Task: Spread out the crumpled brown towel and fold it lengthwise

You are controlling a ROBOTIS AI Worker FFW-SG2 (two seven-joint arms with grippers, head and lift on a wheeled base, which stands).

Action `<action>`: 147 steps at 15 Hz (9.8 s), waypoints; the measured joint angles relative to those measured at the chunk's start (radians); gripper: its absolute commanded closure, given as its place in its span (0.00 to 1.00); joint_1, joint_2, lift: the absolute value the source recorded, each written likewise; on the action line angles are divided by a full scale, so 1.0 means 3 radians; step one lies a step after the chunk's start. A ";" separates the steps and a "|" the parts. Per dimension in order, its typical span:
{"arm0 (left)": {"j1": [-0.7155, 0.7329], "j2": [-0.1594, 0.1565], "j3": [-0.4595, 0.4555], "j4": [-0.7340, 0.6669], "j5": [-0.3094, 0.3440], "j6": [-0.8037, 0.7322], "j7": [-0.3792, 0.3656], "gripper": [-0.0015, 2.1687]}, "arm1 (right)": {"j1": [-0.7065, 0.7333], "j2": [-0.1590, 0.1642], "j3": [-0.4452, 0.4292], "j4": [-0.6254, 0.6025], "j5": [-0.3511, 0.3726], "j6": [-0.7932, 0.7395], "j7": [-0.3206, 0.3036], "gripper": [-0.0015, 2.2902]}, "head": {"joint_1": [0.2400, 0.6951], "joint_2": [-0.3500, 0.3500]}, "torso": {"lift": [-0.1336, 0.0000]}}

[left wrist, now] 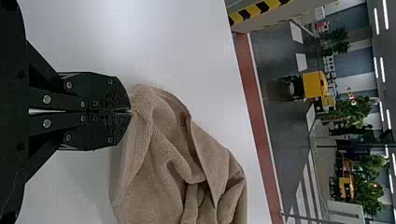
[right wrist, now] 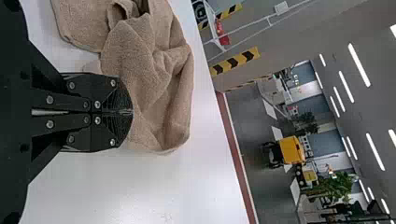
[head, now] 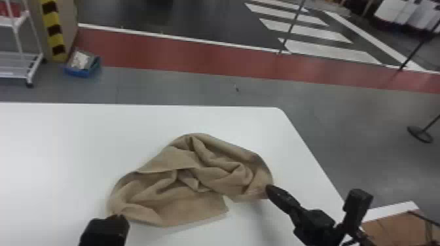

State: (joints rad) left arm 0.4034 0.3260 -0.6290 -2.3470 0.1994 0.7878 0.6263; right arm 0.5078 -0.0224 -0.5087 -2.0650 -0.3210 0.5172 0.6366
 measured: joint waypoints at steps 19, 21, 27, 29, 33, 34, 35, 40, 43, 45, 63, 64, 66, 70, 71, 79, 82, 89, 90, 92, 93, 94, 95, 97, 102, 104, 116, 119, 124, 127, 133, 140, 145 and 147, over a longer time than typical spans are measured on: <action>0.0061 0.0149 0.0030 -0.0886 -0.0738 0.0121 0.0189 0.66 | -0.0978 -0.0076 -0.0967 -0.0279 -0.0833 0.0846 -0.0151 0.57 | 1.00 0.00 | 0.07; 0.0013 0.0146 0.0033 -0.0920 -0.0786 0.0264 0.0207 0.66 | -0.1075 -0.0157 -0.1145 -0.0263 -0.0907 0.0969 -0.0195 0.57 | 1.00 0.00 | 0.07; -0.0014 0.0149 0.0047 -0.0920 -0.0859 0.0317 0.0219 0.66 | -0.1184 -0.0486 -0.1418 -0.0042 -0.1102 0.1014 -0.0412 0.57 | 1.00 0.00 | 0.07; -0.0019 0.0148 0.0051 -0.0904 -0.0861 0.0317 0.0219 0.66 | -0.1197 -0.0558 -0.1358 0.0128 -0.1023 0.0947 -0.0418 0.57 | 1.00 0.00 | 0.07; -0.0041 0.0131 0.0045 -0.0840 -0.0858 0.0325 0.0223 0.66 | -0.1286 -0.0579 -0.1150 0.0451 -0.0784 0.0685 -0.0420 0.57 | 1.00 0.00 | 0.07; -0.0044 0.0131 0.0049 -0.0801 -0.0864 0.0325 0.0224 0.65 | -0.1325 -0.0588 -0.1120 0.0550 -0.0731 0.0618 -0.0424 0.57 | 1.00 0.00 | 0.07; -0.0046 0.0133 0.0060 -0.0763 -0.0869 0.0324 0.0224 0.66 | -0.1359 -0.0607 -0.1105 0.0641 -0.0694 0.0564 -0.0432 0.56 | 1.00 0.00 | 0.07; -0.0075 0.0111 0.0123 -0.0619 -0.0836 0.0317 0.0220 0.66 | -0.1487 -0.0817 -0.0790 0.1266 -0.0329 0.0011 -0.0524 0.00 | 1.00 0.00 | 0.07; -0.0089 0.0105 0.0116 -0.0607 -0.0828 0.0317 0.0218 0.66 | -0.1453 -0.0818 -0.0753 0.1388 -0.0193 -0.0265 -0.0546 0.03 | 1.00 0.00 | 0.07; -0.0094 0.0101 0.0113 -0.0595 -0.0824 0.0317 0.0212 0.66 | -0.1330 -0.0823 -0.0825 0.1315 -0.0190 -0.0384 -0.0443 0.07 | 1.00 0.00 | 0.07; -0.0361 -0.0032 0.0050 -0.0224 -0.0718 0.0317 0.0156 0.66 | -0.0303 -0.0804 -0.1574 0.0998 0.0215 -0.0528 0.2059 0.19 | 1.00 0.00 | 0.07; -0.0373 -0.0032 0.0048 -0.0208 -0.0706 0.0317 0.0153 0.66 | -0.0257 -0.0805 -0.1588 0.0996 0.0267 -0.0528 0.2097 0.19 | 1.00 0.00 | 0.07; -0.0394 -0.0033 0.0046 -0.0178 -0.0680 0.0317 0.0141 0.66 | -0.0150 -0.0808 -0.1596 0.0990 0.0408 -0.0545 0.2177 0.19 | 1.00 0.00 | 0.07; -0.0399 -0.0028 0.0048 -0.0143 -0.0660 0.0301 0.0127 0.66 | -0.0001 -0.0855 -0.1479 0.0994 0.0749 -0.0569 0.2222 0.20 | 1.00 0.00 | 0.07; -0.0399 -0.0028 0.0049 -0.0142 -0.0660 0.0298 0.0126 0.66 | 0.0009 -0.0861 -0.1430 0.1003 0.0838 -0.0574 0.2208 0.21 | 1.00 0.00 | 0.07; -0.0394 -0.0010 0.0061 -0.0145 -0.0659 0.0287 0.0129 0.66 | 0.0014 -0.0948 -0.1163 0.1095 0.1219 -0.0566 0.2130 0.21 | 1.00 0.00 | 0.07; -0.0394 -0.0018 0.0066 -0.0143 -0.0659 0.0276 0.0116 0.66 | 0.0015 -0.0970 -0.1152 0.1119 0.1269 -0.0536 0.2148 0.24 | 1.00 0.00 | 0.07; -0.0394 -0.0018 0.0080 -0.0143 -0.0654 0.0276 0.0109 0.66 | -0.0015 -0.1027 -0.1028 0.1172 0.1424 -0.0439 0.2108 0.26 | 1.00 0.00 | 0.07; -0.0394 -0.0017 0.0081 -0.0143 -0.0654 0.0276 0.0111 0.66 | -0.0027 -0.1034 -0.1008 0.1179 0.1444 -0.0419 0.2096 0.32 | 1.00 0.00 | 0.07; -0.0394 -0.0014 0.0082 -0.0143 -0.0654 0.0276 0.0111 0.66 | -0.0048 -0.1046 -0.0985 0.1184 0.1457 -0.0382 0.2085 0.43 | 1.00 0.00 | 0.07; -0.0394 -0.0013 0.0081 -0.0143 -0.0654 0.0276 0.0111 0.66 | -0.0059 -0.1051 -0.0982 0.1184 0.1456 -0.0348 0.2085 0.51 | 1.00 0.00 | 0.07; -0.0394 -0.0013 0.0080 -0.0144 -0.0654 0.0276 0.0111 0.66 | -0.0067 -0.1053 -0.0985 0.1174 0.1442 -0.0312 0.2086 0.56 | 1.00 0.00 | 0.07; -0.0394 -0.0013 0.0080 -0.0144 -0.0654 0.0277 0.0111 0.66 | -0.0069 -0.1054 -0.0998 0.1155 0.1409 -0.0281 0.2092 0.57 | 1.00 0.00 | 0.07; -0.0396 -0.0017 0.0085 -0.0147 -0.0654 0.0278 0.0111 0.66 | -0.0072 -0.1054 -0.1076 0.1085 0.1245 -0.0211 0.2122 0.57 | 1.00 0.00 | 0.07; -0.0401 -0.0021 0.0102 -0.0157 -0.0675 0.0275 0.0142 0.66 | -0.0317 -0.1071 -0.1401 0.0915 0.0831 0.0064 0.2219 0.57 | 1.00 0.00 | 0.07; -0.0403 -0.0022 0.0131 -0.0175 -0.0687 0.0260 0.0167 0.66 | -0.0557 -0.1100 -0.1546 0.0913 0.0666 0.0201 0.2181 0.57 | 1.00 0.00 | 0.07; -0.0244 0.0135 0.0102 -0.0833 -0.0902 0.0366 0.0127 0.66 | -0.1730 -0.1236 -0.1658 0.1242 0.0134 0.0802 0.1295 0.57 | 0.95 0.00 | 0.07; -0.0299 0.0137 0.0122 -0.0783 -0.0878 0.0371 0.0055 0.66 | -0.1732 -0.1184 -0.1566 0.1168 0.0103 0.0972 0.1102 0.57 | 0.96 0.00 | 0.07; -0.0831 0.0094 0.0571 -0.0235 -0.0350 0.0366 -0.0228 0.66 | -0.2116 -0.1197 -0.1038 0.1330 0.0172 0.0954 0.0658 0.57 | 0.91 0.00 | 0.07; -0.1324 0.0088 0.0931 0.0230 -0.0016 0.0246 -0.0498 0.66 | -0.2562 -0.1223 -0.0618 0.1688 0.0290 0.0870 0.0434 0.57 | 0.79 0.00 | 0.07; -0.2390 0.0133 0.1054 0.1415 0.0474 -0.0791 -0.0998 0.66 | -0.3585 -0.1200 0.0185 0.2569 0.0322 0.0456 0.0028 0.57 | 0.45 0.14 | 0.07; -0.2227 0.0218 0.1059 0.1859 0.0529 -0.1880 -0.1138 0.66 | -0.3558 -0.1230 0.0327 0.2976 0.0153 0.0110 0.0246 0.57 | 0.40 0.20 | 0.07; -0.1003 0.0171 0.1223 0.1617 0.0231 -0.2424 -0.1104 0.66 | -0.2374 -0.1329 -0.0111 0.2454 -0.0108 0.0127 0.0760 0.57 | 0.87 0.14 | 0.07; -0.0672 0.0163 0.1217 0.1604 0.0117 -0.2539 -0.1062 0.66 | -0.2099 -0.1338 -0.0385 0.2396 -0.0108 0.0121 0.0998 0.57 | 1.00 0.07 | 0.07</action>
State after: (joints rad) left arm 0.2019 0.3750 -0.2639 -1.8657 0.2346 0.0260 0.3077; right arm -0.1220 -0.4237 -0.6242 -1.3462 -0.3535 0.5533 0.9359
